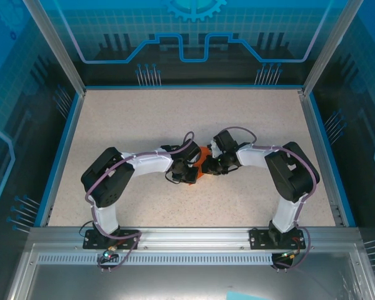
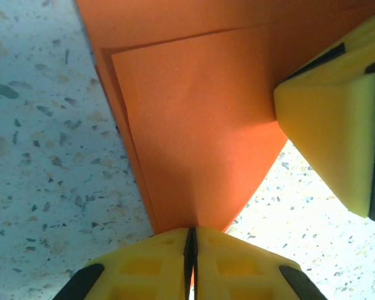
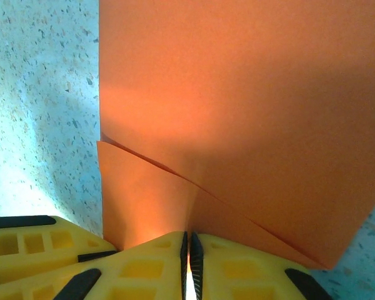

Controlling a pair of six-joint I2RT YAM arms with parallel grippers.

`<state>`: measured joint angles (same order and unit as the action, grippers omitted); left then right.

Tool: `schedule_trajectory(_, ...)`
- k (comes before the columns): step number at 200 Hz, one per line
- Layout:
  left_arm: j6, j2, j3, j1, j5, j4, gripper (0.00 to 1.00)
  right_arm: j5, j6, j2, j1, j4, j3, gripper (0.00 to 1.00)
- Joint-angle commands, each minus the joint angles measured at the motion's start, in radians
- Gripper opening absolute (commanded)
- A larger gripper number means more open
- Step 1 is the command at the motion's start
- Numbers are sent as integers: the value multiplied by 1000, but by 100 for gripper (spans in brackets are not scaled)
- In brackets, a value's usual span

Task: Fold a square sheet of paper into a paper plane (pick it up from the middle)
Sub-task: Third fold the triangle at the center of the table.

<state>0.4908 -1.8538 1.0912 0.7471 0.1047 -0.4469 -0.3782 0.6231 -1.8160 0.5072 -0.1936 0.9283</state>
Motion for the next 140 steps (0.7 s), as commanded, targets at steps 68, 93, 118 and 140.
schedule_trajectory(68, -8, -29, -72, 71, -23, -255, 11, 87, -33, -73, -27, -45, -3, 15)
schedule_trajectory(93, -9, -9, -70, 75, -27, -291, 11, 87, -34, -71, -27, -43, -6, 15)
schedule_trajectory(118, -12, 15, -64, 91, -28, -329, 11, 85, -37, -73, -28, -44, -6, 15)
schedule_trajectory(140, -11, 23, -75, 92, -23, -347, 11, 81, -38, -72, -27, -47, -6, 15)
